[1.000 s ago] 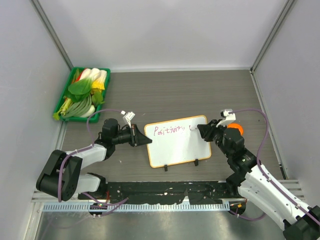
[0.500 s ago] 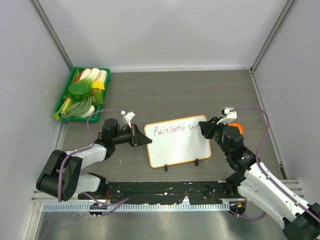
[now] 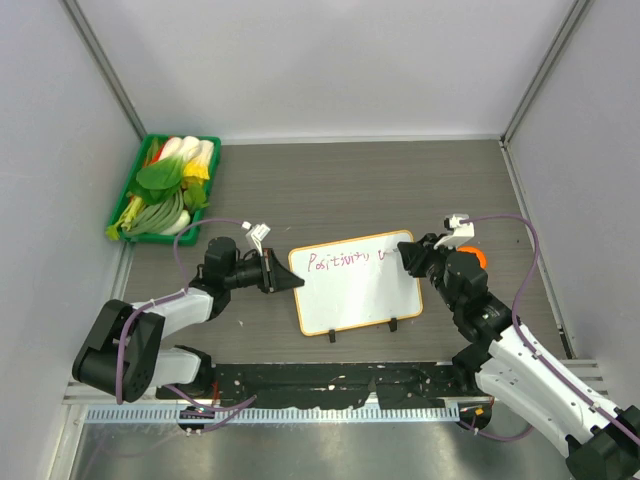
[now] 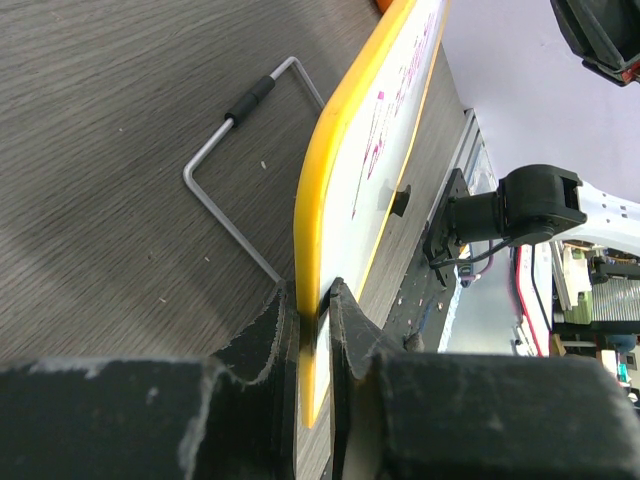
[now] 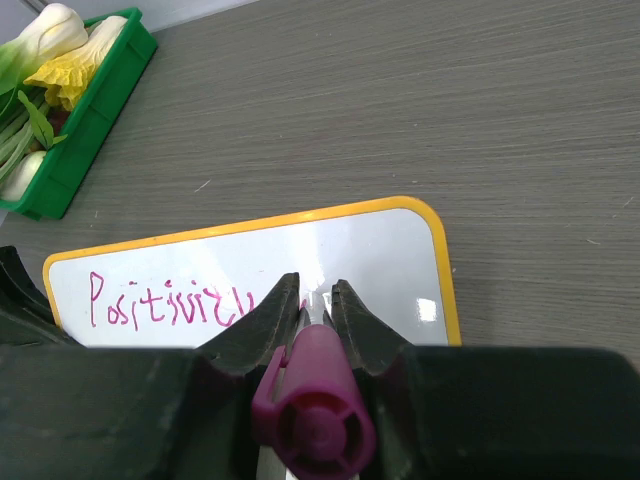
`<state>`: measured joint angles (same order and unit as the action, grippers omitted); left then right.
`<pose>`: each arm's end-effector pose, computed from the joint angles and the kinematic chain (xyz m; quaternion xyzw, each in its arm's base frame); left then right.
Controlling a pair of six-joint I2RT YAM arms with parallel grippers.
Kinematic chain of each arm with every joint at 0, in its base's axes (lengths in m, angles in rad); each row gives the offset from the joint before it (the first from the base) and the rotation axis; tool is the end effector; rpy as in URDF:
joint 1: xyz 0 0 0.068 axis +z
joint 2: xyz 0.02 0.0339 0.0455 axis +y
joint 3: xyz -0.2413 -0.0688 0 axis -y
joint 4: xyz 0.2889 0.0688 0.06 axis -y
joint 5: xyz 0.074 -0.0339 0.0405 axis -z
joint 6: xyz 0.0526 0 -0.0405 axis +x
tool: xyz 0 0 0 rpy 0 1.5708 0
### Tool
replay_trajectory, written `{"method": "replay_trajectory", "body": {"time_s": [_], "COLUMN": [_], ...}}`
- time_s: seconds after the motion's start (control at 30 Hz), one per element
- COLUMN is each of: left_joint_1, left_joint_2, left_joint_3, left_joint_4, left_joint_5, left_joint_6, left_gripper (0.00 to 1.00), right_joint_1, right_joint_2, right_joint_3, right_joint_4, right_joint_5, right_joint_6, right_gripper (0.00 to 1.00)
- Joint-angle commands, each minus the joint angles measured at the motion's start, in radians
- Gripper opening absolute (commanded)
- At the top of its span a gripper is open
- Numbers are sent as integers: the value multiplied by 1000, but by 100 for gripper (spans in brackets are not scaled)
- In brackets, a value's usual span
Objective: Write a sentence on the whiteboard
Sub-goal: Write on the whiteboard at the whiteboard stand.
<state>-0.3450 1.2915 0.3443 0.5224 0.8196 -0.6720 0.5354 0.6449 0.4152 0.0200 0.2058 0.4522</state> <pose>0.2421 -0.1278 0.1007 0.0877 0.7956 -0.5345 0.2713 0.2161 0.1157 0.2251 0.0324 0.7751 0.2264 0.5890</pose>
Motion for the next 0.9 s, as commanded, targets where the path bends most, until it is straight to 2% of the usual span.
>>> {"method": "replay_trajectory", "body": {"time_s": [0.0,0.4,0.87], "left_joint_1": [0,0,-2], "left_joint_2": [19,17,12], "left_joint_3": [1,1,-1], "left_joint_4": [-68,-68,-70], "left_joint_5": [-94,-96,-96], "left_joint_6": [71,71,72], "left_gripper": [0,0,0], "right_joint_1": [-2,-2,0], "right_joint_2": [-14,-54,-10], "right_joint_3": [-6,-30,28], "right_joint_4": [-54,-100,-55], "right_joint_5": [20,6,127], "right_joint_6": [-3,8,-9], "right_gripper": [1,1,1]}}
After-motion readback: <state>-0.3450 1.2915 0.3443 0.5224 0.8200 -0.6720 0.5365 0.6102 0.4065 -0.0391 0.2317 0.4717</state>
